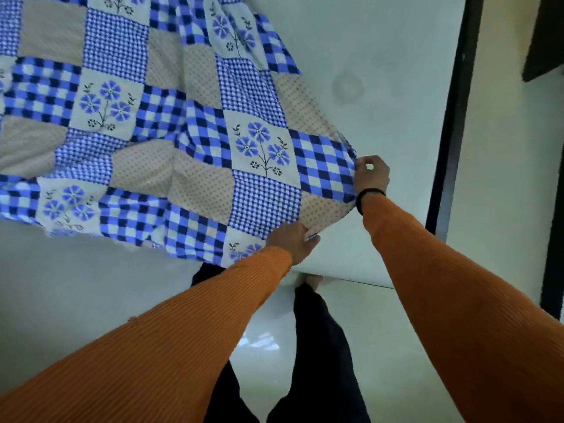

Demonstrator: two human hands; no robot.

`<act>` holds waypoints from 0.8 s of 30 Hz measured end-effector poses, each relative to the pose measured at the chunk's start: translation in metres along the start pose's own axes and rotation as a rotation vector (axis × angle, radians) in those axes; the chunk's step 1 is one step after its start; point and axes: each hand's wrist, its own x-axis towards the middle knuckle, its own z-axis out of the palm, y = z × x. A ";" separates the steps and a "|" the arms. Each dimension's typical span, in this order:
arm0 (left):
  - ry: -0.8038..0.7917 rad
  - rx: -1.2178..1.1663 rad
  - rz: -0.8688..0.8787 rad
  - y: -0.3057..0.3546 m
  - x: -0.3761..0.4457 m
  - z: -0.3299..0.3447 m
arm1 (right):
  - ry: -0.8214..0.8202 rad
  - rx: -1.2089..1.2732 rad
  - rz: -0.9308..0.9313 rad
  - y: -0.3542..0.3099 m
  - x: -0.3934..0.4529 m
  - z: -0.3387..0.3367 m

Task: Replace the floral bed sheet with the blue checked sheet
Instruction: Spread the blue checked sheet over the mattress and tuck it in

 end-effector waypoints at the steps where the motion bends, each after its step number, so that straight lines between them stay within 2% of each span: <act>1: 0.011 -0.012 -0.023 0.013 -0.002 0.014 | -0.019 -0.008 -0.015 0.011 0.007 -0.010; 4: 0.022 -0.094 -0.060 0.053 -0.004 0.055 | -0.074 -0.038 -0.057 0.038 0.032 -0.045; 9: 0.058 -0.302 -0.128 0.111 0.001 0.117 | -0.076 -0.085 -0.086 0.076 0.079 -0.101; 17: 0.076 -0.418 -0.207 0.183 0.006 0.215 | -0.100 -0.232 -0.128 0.149 0.126 -0.168; 20: 0.157 -0.446 -0.261 0.200 -0.002 0.256 | -0.128 -0.262 -0.149 0.175 0.137 -0.182; 24: 0.253 -0.476 -0.280 0.218 -0.011 0.307 | -0.115 -0.175 -0.077 0.203 0.136 -0.202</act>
